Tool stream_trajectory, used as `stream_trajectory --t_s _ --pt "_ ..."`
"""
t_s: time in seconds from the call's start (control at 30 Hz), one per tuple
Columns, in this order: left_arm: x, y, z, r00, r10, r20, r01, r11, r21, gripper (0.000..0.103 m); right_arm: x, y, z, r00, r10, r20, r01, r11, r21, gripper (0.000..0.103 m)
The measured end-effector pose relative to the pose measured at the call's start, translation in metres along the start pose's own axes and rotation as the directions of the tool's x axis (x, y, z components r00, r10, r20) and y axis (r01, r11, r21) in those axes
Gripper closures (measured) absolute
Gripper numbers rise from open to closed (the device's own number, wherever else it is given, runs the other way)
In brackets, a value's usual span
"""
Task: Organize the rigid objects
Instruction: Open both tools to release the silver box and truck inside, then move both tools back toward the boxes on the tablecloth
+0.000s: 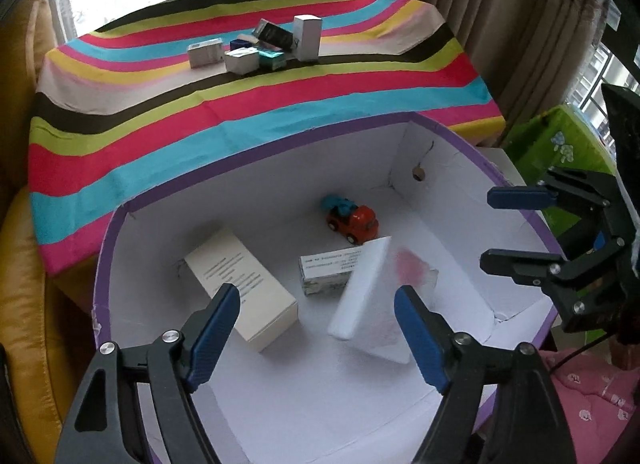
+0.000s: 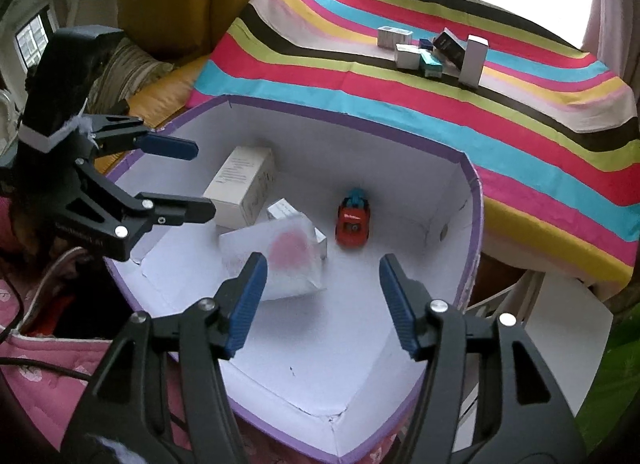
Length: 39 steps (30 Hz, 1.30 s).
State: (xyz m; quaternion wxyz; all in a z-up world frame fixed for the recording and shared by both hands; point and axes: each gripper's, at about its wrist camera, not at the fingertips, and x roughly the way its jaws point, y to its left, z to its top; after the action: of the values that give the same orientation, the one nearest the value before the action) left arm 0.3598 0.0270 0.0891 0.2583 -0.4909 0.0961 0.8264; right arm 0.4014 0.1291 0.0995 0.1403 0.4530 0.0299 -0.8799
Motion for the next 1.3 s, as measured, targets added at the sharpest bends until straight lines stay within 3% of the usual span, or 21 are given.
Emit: stream_trajectory --t_s 0.13,0.27,0.4,0.53,0.7,0.83,1.17,1.3 --pt "-0.001 -0.001 0.003 1.0 -0.019 0.003 0.019 1.0 0.013 0.022 0.0 0.004 0.008 1.0 -0.007 0.0 0.007 1.0 -0.027 0.035" --pt "-0.007 -0.004 0.013 1.0 0.013 0.017 -0.014 0.997 0.072 0.022 0.001 0.006 0.024 0.999 -0.035 0.004 0.035 0.997 -0.074 0.034" --pt "-0.011 0.007 0.036 0.999 0.011 0.036 -0.014 0.996 0.089 0.022 0.001 0.002 0.048 0.998 -0.054 0.031 0.057 0.992 -0.113 0.03" --pt "-0.002 0.03 0.066 0.998 0.055 0.014 -0.056 0.997 0.061 0.019 0.012 -0.004 0.071 0.997 -0.078 0.029 0.081 0.987 -0.137 0.029" --pt "0.028 0.062 0.102 0.998 0.046 -0.049 -0.047 0.999 -0.018 0.019 0.04 -0.018 0.1 0.996 -0.084 -0.001 0.083 0.988 -0.131 0.028" --pt "0.064 0.086 0.132 0.993 0.088 -0.081 -0.095 0.992 -0.081 0.019 0.075 -0.034 0.123 0.994 -0.099 -0.042 0.095 0.991 -0.094 0.025" --pt "0.145 0.157 0.204 0.975 0.213 -0.057 -0.218 0.971 -0.095 0.019 0.141 -0.093 0.174 0.983 -0.157 -0.099 0.163 0.986 0.047 0.025" --pt "0.165 0.193 0.212 0.984 0.164 -0.065 -0.174 0.963 -0.203 0.018 0.158 -0.11 0.184 0.978 -0.171 -0.121 0.179 0.982 0.059 0.025"
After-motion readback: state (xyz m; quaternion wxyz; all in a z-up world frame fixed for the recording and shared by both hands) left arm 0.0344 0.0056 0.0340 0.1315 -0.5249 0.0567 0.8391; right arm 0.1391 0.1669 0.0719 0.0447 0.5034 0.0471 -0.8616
